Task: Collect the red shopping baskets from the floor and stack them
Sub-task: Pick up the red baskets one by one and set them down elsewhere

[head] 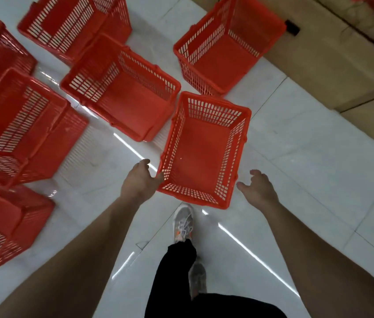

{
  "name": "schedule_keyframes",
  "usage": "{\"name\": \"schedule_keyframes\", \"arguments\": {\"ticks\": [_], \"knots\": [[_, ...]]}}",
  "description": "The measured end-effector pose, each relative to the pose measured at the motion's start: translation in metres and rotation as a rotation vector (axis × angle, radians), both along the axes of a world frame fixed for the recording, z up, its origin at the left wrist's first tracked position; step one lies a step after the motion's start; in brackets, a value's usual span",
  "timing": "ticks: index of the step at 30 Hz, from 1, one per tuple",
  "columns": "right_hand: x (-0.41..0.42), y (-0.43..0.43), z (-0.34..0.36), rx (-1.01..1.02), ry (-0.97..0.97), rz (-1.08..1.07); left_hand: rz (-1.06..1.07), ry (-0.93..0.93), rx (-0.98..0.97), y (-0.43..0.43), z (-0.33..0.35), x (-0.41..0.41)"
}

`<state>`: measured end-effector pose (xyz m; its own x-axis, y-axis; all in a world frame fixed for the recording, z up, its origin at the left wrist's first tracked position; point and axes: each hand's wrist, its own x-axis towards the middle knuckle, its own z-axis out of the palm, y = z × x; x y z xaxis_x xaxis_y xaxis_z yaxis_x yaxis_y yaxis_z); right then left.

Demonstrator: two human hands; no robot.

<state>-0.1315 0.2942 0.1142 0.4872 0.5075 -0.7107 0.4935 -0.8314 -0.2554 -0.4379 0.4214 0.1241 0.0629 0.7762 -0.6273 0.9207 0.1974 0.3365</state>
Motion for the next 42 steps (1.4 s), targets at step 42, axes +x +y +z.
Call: {"name": "schedule_keyframes", "arguments": {"ticks": [42], "knots": [[-0.046, 0.005, 0.363, 0.532, 0.2, 0.411, 0.994, -0.123, 0.23, -0.273, 0.382, -0.042]]}}
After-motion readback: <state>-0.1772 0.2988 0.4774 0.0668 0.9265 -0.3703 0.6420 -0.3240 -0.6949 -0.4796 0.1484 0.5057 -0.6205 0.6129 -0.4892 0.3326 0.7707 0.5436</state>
